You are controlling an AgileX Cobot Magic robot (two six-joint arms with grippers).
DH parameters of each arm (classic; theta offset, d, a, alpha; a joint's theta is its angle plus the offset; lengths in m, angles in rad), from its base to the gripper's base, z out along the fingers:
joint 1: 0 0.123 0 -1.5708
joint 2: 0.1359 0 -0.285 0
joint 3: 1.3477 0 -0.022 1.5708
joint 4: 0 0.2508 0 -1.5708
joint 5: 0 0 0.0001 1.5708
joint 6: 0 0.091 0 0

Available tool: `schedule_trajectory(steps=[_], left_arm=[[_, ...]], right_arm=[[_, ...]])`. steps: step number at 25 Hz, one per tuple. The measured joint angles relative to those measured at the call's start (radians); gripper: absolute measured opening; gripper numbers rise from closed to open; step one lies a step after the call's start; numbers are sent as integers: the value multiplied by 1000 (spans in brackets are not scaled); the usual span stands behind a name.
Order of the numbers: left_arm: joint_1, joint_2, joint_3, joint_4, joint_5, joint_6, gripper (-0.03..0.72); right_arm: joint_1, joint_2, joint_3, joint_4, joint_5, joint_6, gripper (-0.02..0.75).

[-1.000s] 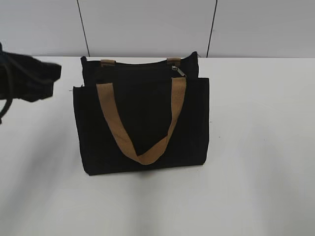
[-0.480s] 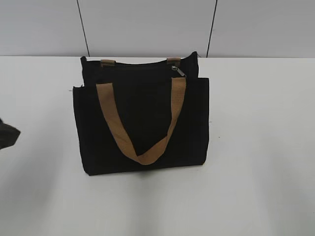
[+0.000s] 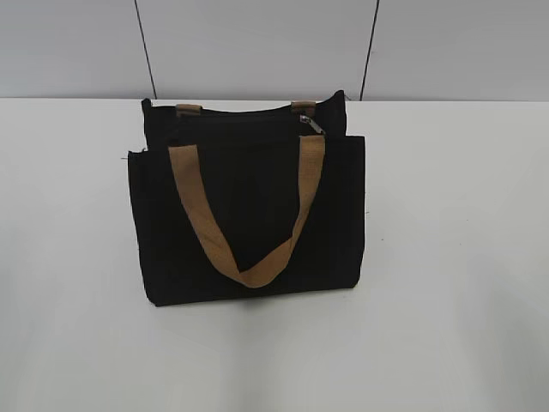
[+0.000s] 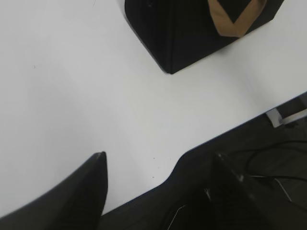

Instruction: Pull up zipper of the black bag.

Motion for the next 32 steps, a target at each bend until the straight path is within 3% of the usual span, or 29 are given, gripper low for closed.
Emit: schedule_trajectory(steps=[9,17,29,32], left_arm=[[0,-246,68,-45,74,27,499],[0,-238,98,-61,-27,122,499],[1,-189,122,-62,-83,130,485],[53,-207,122,-62,-83,130,480]], right_arm=[[0,-168,100,-1,6,-12,594],[0,-190,141,7,-103,-29,594],[0,-192,143,10,-117,-32,594],[-40,-223,143,26,-118,-32,594]])
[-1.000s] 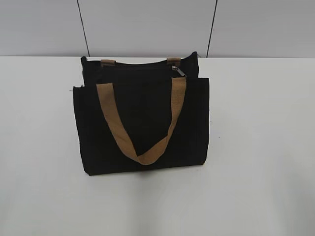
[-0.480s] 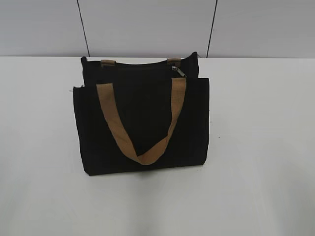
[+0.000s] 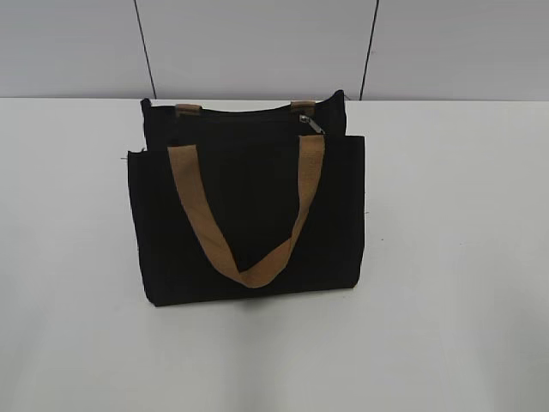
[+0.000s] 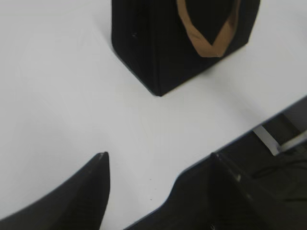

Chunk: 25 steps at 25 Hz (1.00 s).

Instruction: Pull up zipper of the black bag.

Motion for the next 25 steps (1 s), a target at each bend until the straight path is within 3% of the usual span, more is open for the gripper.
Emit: schedule_trajectory(steps=[6,10,13,16,25], left_arm=[[276,-52,0,0,0,0,477],[421,-105,0,0,0,0,466],[493,-149,0,0,0,0,459],[520,-150,0,0,0,0,458],[522,-150,1,0,0,0,451]], right_arm=[[-279,-128,0,54,-1,0,594],[-458,-218,0,55,-1,0,594],[-543,-278,0,57,-2,0,594],[-578,-286,0,58,-2,0,594],[-579,-286,0,61,-2,0,594]])
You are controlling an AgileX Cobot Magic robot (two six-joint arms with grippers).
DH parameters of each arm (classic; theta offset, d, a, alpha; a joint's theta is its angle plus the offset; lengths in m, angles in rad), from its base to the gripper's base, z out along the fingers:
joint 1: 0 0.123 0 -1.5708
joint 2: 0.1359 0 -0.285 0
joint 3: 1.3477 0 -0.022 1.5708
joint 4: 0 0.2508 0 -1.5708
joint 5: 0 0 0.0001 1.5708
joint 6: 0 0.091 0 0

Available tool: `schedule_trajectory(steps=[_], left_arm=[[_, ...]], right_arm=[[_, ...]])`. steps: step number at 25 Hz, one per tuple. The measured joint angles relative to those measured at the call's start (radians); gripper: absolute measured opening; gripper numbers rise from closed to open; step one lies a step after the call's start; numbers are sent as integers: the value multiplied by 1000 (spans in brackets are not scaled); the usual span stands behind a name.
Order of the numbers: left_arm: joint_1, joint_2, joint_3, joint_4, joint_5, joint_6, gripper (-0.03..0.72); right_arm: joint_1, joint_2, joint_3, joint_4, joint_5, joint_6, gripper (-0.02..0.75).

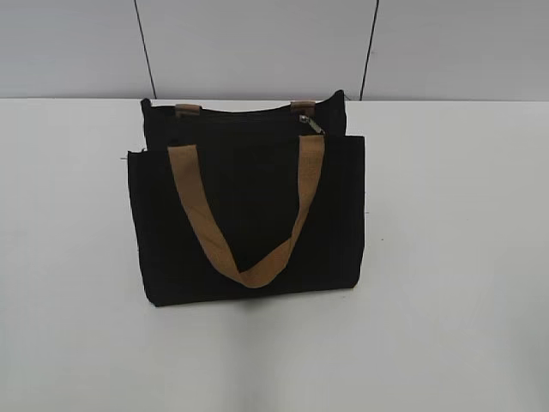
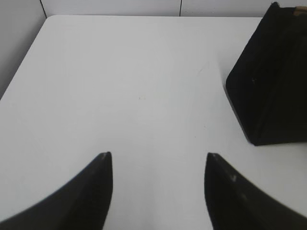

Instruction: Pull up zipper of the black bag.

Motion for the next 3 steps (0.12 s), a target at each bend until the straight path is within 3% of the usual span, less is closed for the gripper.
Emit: schedule_trajectory(steps=[3], left_arm=[[0,0,0,0,0,0,435]], right_arm=[[0,0,0,0,0,0,594]])
